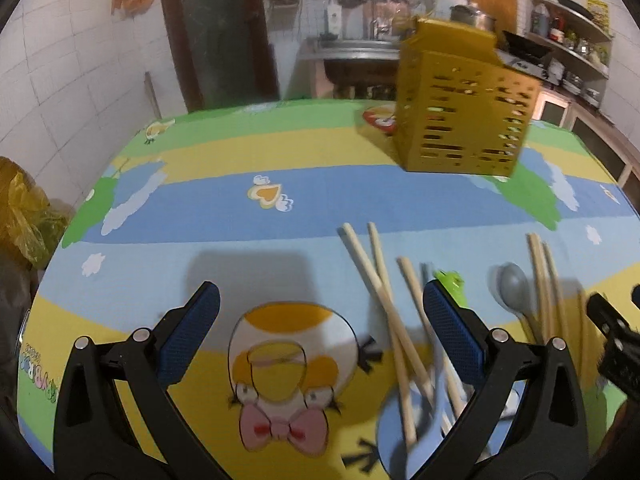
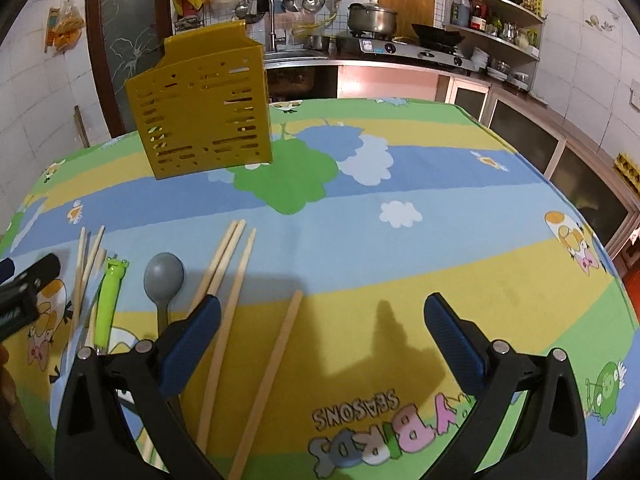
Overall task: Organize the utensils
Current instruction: 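Grasp a wooden chopstick with the left tool while the right tool grasps another chopstick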
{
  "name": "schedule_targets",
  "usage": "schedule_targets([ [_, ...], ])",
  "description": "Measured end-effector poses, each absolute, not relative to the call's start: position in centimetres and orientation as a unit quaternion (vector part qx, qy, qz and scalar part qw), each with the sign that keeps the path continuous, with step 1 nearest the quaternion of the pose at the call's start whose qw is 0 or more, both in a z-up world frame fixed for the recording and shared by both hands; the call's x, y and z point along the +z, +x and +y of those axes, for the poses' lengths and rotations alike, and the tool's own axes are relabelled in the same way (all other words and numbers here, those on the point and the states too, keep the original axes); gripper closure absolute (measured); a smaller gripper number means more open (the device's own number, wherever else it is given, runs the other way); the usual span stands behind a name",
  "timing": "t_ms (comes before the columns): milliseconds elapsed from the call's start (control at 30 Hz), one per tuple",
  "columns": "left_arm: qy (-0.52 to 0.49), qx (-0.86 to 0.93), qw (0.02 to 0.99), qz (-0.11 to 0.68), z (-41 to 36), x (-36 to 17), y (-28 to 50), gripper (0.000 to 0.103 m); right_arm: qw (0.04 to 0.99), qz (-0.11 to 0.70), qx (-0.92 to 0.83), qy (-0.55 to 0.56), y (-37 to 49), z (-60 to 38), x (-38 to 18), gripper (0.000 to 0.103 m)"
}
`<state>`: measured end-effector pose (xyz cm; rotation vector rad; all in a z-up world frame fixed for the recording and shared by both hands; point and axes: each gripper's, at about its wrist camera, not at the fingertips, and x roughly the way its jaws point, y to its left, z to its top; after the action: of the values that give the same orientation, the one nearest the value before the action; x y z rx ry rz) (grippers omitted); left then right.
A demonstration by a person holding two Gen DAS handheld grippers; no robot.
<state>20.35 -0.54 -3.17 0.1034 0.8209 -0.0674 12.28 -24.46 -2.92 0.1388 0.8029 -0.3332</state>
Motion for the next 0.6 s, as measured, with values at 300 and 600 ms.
schedule_targets([
  [300, 0.050, -0.008, 0.909, 0.413, 0.0, -4.2, 23.5, 0.005, 0.901, 0.399, -0.167, 0.032, 15.1, -23.9, -3.5, 0.004],
  [600, 0.038, 0.004, 0.901, 0.432, 1.0, -6.3, 25.2, 0.005, 0.881, 0.444, -0.157, 0.051, 17.1, -24.4, -5.5, 0.004],
])
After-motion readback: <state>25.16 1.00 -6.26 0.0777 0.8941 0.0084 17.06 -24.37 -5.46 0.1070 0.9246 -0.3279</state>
